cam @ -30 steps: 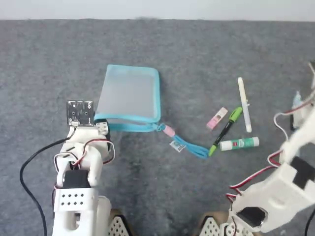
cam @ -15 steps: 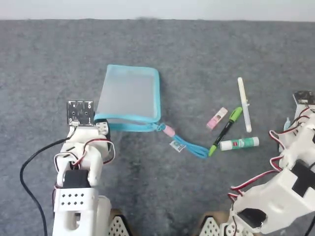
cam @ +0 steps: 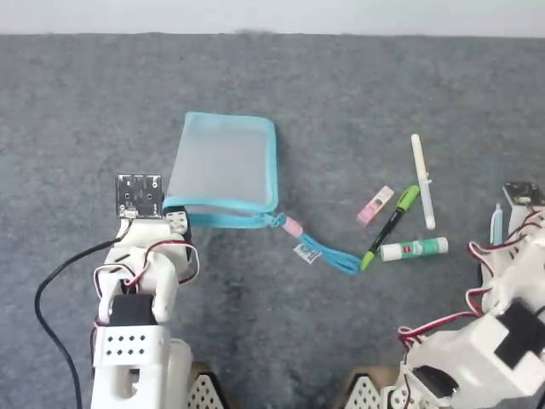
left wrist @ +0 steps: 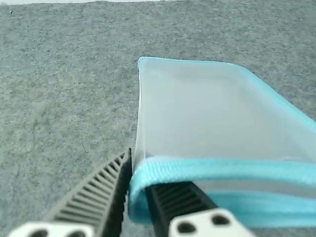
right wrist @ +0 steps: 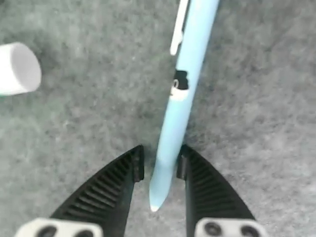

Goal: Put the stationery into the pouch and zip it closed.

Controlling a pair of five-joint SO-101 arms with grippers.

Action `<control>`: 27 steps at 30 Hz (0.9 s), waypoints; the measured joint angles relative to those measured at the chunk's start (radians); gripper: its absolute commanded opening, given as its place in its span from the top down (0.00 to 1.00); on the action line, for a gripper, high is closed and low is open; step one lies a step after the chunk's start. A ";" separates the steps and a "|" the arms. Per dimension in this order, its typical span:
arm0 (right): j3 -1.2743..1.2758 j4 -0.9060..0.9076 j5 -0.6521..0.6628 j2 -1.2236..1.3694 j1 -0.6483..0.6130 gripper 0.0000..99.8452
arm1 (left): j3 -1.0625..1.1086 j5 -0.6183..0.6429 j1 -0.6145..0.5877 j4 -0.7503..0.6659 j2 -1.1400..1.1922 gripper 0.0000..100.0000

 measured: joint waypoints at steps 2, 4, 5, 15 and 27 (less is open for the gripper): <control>0.011 -0.025 0.000 -0.005 0.005 0.99 | 0.000 0.000 0.000 0.000 0.000 0.99; 0.011 -0.029 -0.003 -0.003 0.009 0.99 | 0.000 0.000 0.000 0.000 0.000 0.99; 0.011 -0.029 -0.003 -0.002 0.009 0.99 | 0.000 0.000 0.000 0.000 0.000 0.99; -0.028 0.201 -0.029 -0.143 -0.106 0.99 | 0.032 0.000 0.071 -0.028 0.000 0.99; -0.028 0.671 -0.230 -0.821 -0.795 0.99 | 0.061 0.000 0.121 -0.091 0.000 0.99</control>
